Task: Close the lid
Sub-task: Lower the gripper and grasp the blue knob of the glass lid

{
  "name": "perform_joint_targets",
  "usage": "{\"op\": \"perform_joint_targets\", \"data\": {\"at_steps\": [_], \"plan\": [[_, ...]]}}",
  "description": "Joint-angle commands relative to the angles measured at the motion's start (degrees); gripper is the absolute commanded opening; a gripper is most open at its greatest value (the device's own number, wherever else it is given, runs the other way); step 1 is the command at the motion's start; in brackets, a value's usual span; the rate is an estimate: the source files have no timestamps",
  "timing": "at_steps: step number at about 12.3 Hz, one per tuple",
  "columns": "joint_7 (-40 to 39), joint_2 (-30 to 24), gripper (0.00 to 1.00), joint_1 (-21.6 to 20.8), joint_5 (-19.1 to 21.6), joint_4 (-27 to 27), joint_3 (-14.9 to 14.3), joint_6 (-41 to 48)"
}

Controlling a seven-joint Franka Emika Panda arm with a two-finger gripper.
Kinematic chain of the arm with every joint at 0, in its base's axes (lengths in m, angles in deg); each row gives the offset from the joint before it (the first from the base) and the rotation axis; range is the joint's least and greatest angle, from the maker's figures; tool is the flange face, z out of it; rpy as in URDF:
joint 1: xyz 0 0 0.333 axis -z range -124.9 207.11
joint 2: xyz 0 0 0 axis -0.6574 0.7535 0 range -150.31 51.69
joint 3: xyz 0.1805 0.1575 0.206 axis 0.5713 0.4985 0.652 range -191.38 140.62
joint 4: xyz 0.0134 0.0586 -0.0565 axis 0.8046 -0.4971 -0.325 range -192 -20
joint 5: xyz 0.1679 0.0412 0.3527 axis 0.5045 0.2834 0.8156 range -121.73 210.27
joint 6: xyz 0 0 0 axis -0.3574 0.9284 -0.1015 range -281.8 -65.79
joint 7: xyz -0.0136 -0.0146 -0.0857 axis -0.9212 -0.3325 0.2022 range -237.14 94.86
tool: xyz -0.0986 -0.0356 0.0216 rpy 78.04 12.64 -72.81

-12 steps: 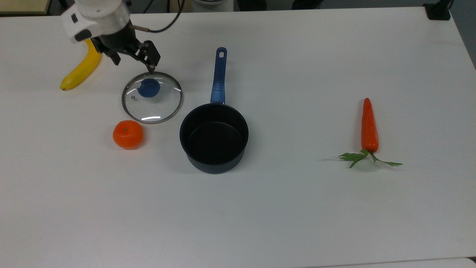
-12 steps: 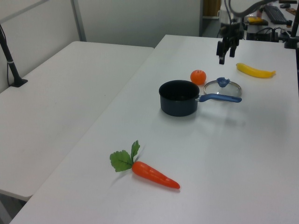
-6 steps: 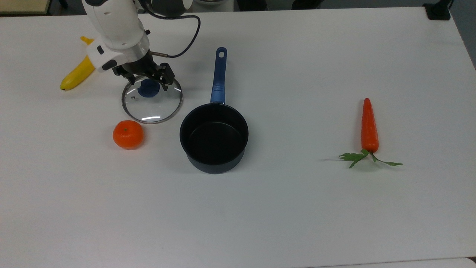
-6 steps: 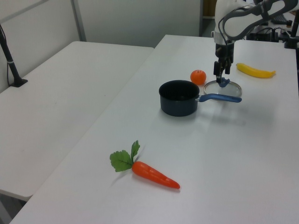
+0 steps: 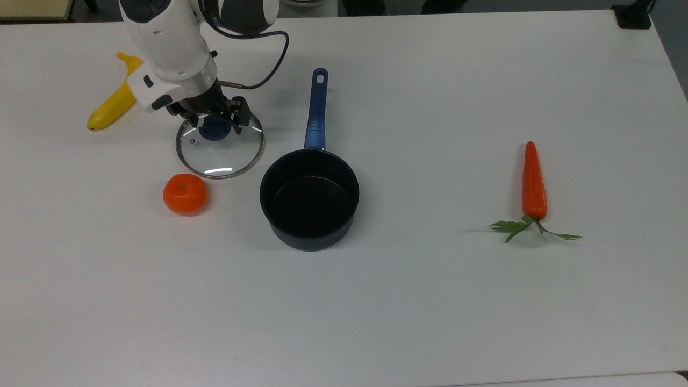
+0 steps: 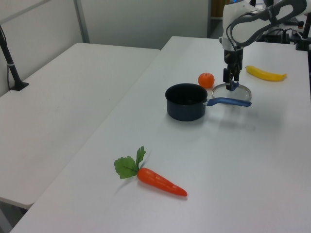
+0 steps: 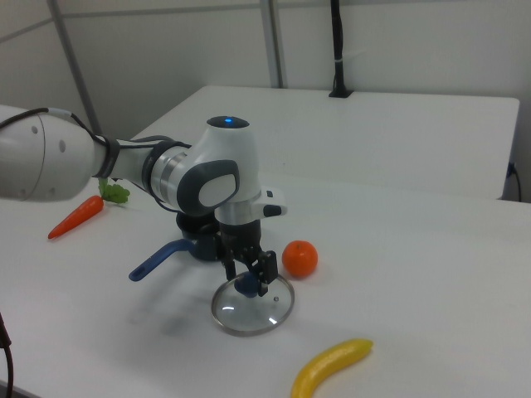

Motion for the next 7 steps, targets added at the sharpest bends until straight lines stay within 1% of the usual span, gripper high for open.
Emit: {"op": "perform_joint_targets", "data": {"at_steps": [1,3,6,7], "plan": [[-1.30,-0.27,0.78,-0.55,-0.25,-1.12,-0.82,-1.85],[-1.30,-0.27,0.69,-0.29,-0.25,-1.12,-0.82,-1.94],[-1.30,-0.35,0.49,-0.20,0.19,-0.86,-0.82,-1.85],[-1.30,-0.35,0.44,-0.20,0.28,-0.86,-0.82,-1.85]]}}
